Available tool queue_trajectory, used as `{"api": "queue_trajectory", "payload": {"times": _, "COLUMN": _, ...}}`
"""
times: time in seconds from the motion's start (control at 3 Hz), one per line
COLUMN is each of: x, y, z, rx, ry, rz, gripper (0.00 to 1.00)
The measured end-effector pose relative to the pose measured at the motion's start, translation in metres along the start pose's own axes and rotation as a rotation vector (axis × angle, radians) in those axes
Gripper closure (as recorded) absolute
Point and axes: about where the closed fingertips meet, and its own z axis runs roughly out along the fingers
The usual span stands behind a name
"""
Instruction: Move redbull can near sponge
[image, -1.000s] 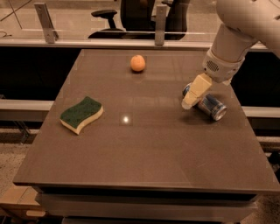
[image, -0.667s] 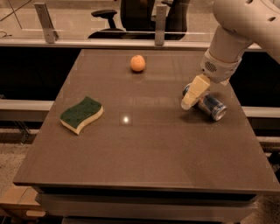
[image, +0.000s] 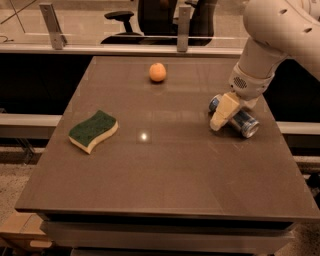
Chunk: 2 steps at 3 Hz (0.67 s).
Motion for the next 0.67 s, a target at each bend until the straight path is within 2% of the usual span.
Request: {"api": "queue_trajectory", "payload": {"times": 0.67, "x": 0.0038, "y": 0.0002, "z": 0.0019, "rx": -0.008, "ry": 0.006, "rz": 0.002, "gripper": 0.64}}
